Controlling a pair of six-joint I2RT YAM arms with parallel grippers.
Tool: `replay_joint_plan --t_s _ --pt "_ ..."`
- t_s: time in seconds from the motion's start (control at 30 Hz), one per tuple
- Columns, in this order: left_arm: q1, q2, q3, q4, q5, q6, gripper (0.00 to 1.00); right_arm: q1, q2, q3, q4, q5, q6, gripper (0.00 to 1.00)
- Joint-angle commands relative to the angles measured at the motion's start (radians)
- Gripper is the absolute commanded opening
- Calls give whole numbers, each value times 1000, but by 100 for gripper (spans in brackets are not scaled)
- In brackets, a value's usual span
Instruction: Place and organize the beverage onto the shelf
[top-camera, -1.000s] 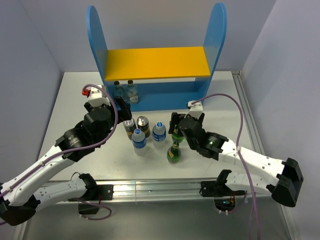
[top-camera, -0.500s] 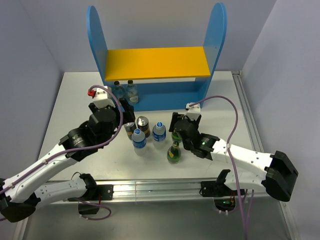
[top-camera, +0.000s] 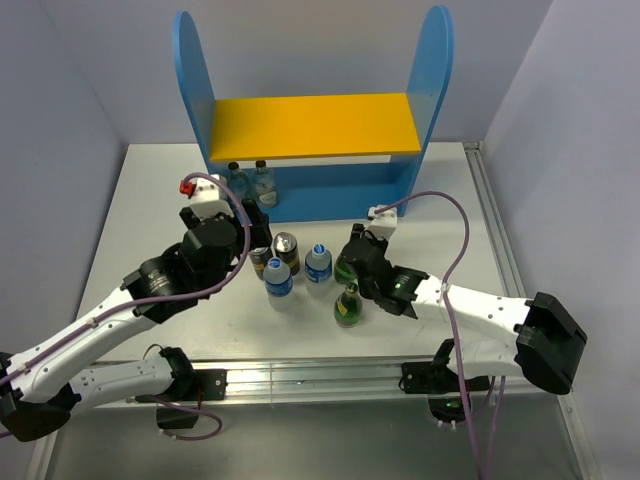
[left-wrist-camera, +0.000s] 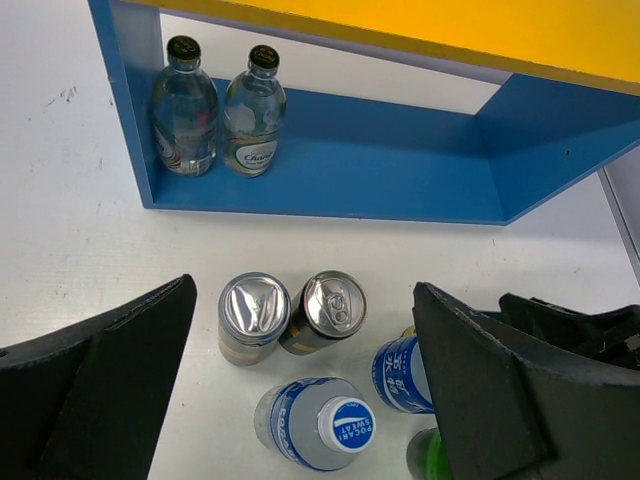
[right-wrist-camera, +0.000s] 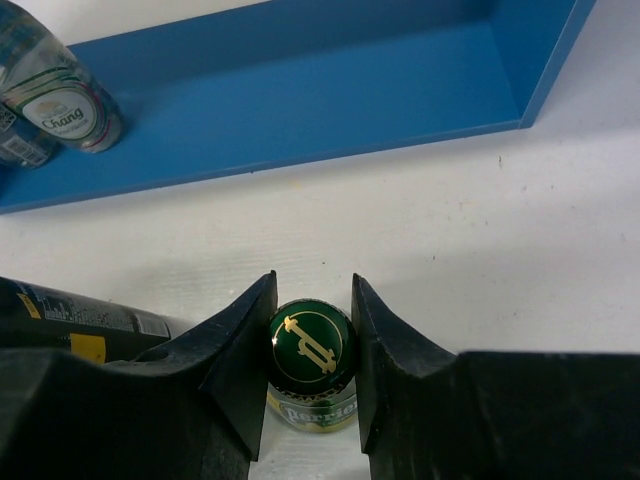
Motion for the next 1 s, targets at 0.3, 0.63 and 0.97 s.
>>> replay_joint_plan --t_s 0.3,0.63,0.97 --pt "-21 -5 6 1 -39 7 97 1 -210 322 -169 128 -174 0" --pt "-23 -19 4 -2 -39 5 97 -40 -89 791 -106 123 -566 0" --pt "-24 -29 0 4 -27 7 97 -317 257 1319 -265 -112 -573 0"
